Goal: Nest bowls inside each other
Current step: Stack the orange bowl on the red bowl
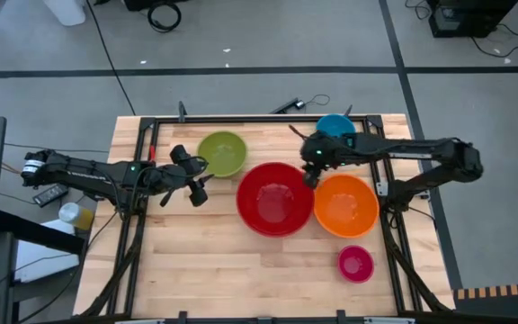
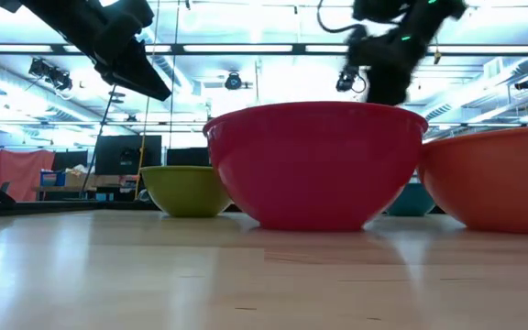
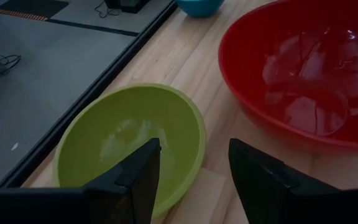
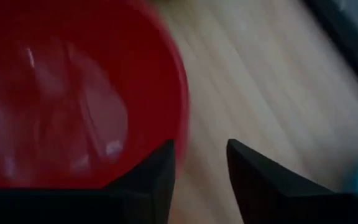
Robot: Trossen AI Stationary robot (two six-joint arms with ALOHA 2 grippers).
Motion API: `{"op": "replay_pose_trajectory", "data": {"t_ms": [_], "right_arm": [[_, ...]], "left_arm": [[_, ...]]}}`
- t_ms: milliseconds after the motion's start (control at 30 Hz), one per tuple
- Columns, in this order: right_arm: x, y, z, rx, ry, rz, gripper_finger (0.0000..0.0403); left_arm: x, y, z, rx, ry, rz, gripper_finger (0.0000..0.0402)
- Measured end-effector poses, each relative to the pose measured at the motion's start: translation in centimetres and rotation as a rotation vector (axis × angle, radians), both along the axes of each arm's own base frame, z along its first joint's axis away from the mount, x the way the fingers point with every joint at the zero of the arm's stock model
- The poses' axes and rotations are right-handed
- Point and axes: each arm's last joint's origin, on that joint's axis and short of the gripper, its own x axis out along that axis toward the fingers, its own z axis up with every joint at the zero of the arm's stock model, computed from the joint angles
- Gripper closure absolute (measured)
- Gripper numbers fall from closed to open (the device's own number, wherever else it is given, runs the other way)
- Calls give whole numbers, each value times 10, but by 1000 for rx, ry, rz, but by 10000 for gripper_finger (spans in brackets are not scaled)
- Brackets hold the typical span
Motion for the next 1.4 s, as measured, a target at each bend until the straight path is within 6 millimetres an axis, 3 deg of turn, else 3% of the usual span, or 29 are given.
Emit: {"op": "replay_pose_trajectory", "data": {"t_ms": [133,233,500,667,933,1167,1267,1400], "right_arm": [[-32,26,8,84,130,-33,237],[-45,49,13,139,170,-23,238],[-48,113,10,255,181,84,239],[-39,143,-9,249,252,81,238],[-20,162,-43,207,362,50,206],[-11,164,-62,113,424,42,177],[-13,161,-63,73,446,34,214],[-30,155,-52,72,529,-35,340]], "left_arm": [[-1,0,-1,-9,4,7,207],[-1,0,-1,-7,4,6,207],[2,0,2,61,12,-40,207],[4,-1,20,63,-30,-66,207],[4,-1,23,64,-35,-64,207],[4,-1,23,50,-42,-54,207],[4,-1,23,45,-42,-51,207],[2,-1,21,34,-20,-44,207]]}}
